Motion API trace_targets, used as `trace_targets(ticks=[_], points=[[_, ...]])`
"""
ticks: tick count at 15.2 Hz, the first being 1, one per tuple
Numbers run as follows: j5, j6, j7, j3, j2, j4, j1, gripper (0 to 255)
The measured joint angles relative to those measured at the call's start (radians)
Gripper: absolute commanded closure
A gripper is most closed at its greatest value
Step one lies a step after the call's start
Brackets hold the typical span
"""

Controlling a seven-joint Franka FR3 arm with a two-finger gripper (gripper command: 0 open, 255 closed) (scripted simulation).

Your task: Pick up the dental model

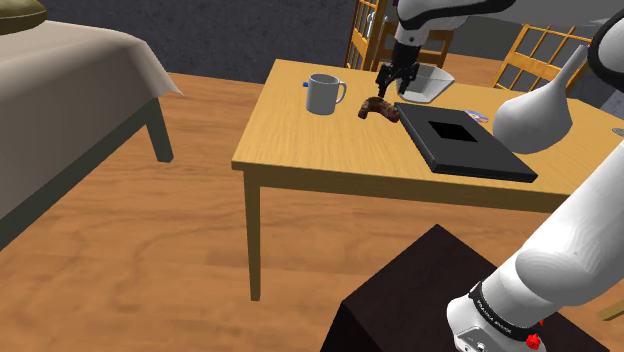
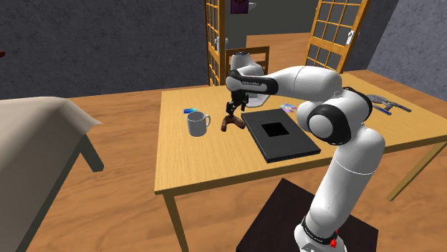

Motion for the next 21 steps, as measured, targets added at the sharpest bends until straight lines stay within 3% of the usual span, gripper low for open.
trace_targets(ticks=[7,8,21], points=[[0.004,0.084,-0.006,-0.004,0.020,-0.064,-0.005,0],[0.005,0.090,-0.005,-0.004,0.022,-0.067,-0.005,255],[0.005,0.067,-0.005,-0.003,0.023,-0.043,-0.004,255]])
